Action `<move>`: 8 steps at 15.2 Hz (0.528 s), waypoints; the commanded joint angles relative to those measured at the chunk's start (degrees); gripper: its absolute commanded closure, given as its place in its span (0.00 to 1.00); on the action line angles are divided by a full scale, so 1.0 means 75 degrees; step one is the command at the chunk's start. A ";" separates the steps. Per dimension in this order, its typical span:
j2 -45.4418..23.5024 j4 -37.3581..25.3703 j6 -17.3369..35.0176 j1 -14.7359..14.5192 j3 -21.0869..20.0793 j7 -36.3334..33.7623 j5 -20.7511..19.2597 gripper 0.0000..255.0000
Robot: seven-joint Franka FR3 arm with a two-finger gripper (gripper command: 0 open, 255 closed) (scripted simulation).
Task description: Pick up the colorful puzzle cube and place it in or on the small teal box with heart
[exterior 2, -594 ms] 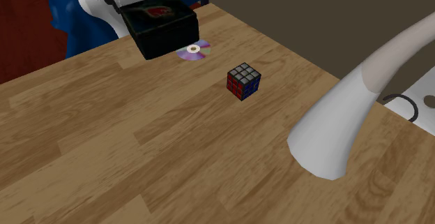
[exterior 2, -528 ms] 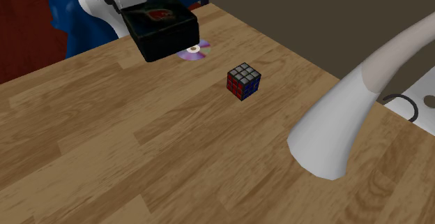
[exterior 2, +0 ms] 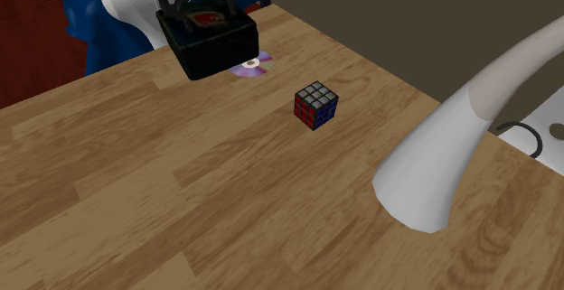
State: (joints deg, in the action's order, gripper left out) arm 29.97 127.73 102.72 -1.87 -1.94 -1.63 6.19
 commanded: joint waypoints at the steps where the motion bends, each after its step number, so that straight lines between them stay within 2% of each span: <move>1: -0.0621 -0.0418 0.0128 -0.0009 -0.0182 -0.0292 -0.0023 0.00; 8: -0.2893 -0.2364 0.0177 -0.0067 -0.0716 -0.1365 -0.0344 0.00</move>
State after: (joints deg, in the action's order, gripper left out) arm 11.29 113.11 104.47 -2.24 -6.70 -10.47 4.13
